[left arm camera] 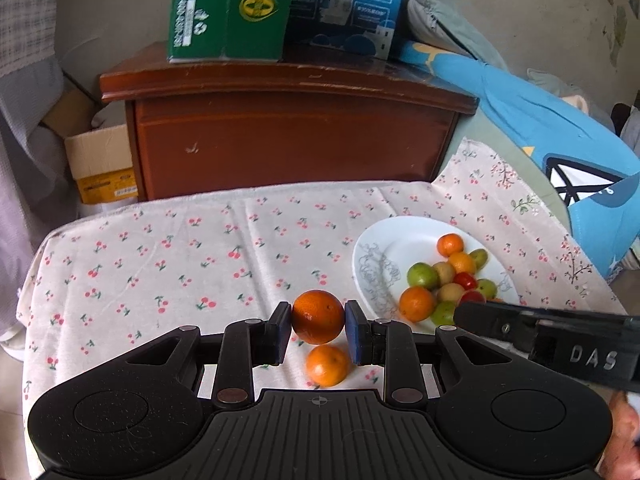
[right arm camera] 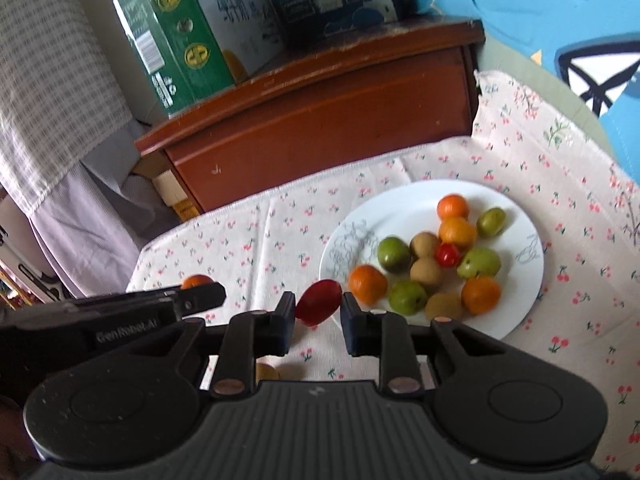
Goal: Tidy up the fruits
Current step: 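Carry the orange and tomato over the white plate and open both tools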
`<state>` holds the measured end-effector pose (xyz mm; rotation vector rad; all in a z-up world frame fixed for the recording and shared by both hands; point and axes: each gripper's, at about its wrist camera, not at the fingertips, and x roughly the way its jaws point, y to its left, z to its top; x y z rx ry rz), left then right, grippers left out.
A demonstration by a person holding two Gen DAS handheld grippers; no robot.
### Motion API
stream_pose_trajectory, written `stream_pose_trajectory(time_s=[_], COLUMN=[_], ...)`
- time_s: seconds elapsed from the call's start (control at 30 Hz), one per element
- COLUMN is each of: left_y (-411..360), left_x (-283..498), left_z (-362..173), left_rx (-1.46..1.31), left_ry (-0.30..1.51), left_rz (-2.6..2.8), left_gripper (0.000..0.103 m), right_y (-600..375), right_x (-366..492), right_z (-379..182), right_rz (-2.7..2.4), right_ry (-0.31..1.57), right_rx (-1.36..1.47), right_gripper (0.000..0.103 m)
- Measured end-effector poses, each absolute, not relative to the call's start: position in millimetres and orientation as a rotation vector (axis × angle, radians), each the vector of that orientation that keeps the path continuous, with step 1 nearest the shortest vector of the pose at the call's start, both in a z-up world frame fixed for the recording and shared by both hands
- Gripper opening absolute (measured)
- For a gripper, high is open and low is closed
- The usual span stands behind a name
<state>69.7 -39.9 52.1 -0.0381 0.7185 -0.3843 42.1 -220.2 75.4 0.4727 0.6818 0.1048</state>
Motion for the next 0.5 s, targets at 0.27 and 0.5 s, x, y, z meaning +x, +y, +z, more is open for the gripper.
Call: stream_pose_trajectory(time_s=[0.27, 0.5], left_y=[-58.1, -73.8], left_x=[70.3, 78.8], left_z=[63.2, 68.7], left_rx=[-0.03, -0.043], left_ry=[0.687, 0.668], left_rz=[-0.416, -0.453], left_gripper=[0.026, 0.026], right_y=[-244.1, -273.6], right_x=[40.1, 47.4], right_z=[95.6, 94.7], right_rz=[0.093, 0.042], right_ry=[0.634, 0.618], right_rx=[0.517, 0.57], right_gripper=[0.024, 0.024])
